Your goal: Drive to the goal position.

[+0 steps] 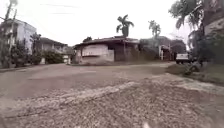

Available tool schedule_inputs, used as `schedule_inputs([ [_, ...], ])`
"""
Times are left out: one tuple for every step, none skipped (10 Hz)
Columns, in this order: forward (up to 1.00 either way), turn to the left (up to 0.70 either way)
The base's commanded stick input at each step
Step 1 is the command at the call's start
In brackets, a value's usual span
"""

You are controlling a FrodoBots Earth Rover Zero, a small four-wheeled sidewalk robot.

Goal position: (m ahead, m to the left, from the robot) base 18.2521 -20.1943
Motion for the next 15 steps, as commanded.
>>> schedule_inputs([
  [0.85, -0.33],
  [0.85, -0.33],
  [0.85, -0.33],
  [0.85, -0.33],
  [0.85, -0.33],
  [0.85, -0.33],
  [0.85, -0.33],
  [0.85, -0.33],
  [0.85, -0.33],
  [0.85, -0.2],
  [0.85, 0.01],
  [0.85, 0.01],
  [0.85, 0.01],
  [0.85, 0.01],
  [0.85, 0.01],
])
